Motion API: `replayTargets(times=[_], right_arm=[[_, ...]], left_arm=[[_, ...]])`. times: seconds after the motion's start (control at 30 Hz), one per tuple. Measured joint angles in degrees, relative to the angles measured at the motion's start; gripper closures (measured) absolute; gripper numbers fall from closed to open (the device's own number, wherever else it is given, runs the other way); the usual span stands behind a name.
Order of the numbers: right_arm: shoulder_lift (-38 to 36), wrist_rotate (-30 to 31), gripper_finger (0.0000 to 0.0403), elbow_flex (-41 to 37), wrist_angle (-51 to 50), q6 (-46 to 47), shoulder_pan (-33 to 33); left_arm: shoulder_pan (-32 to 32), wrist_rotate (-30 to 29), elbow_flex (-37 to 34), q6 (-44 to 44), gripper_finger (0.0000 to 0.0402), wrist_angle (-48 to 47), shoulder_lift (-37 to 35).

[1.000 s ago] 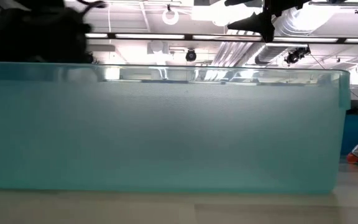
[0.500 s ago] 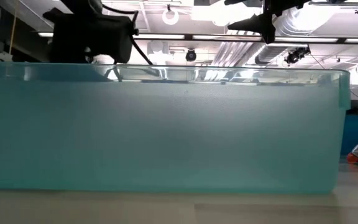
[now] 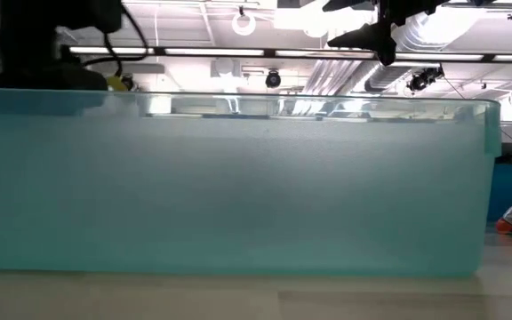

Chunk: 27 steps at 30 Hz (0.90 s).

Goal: Sort candy
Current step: Put the red candy into the blue bin

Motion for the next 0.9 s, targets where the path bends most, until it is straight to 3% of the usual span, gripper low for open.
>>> replayTargets(times=[0.2,0.57,0.9], right_arm=[[0.0,0.0,0.0144,0.0,-1.6,-0.1,0.0],[0.0,1.1,0.0144,0.0,-2.2,-1.5,0.0],[0.0,1.1,0.0144,0.0,-2.6,-1.5,0.0]], left_arm=[[-4.8,-1.4,-4.0,-12.7,0.0328,6.1,0.6],[-4.5,-5.8,-4.6,-16.5,0.0191,7.9,1.4],[-4.0,-2.2,-4.6,-18.0,0.0165,11.1,9.8]])
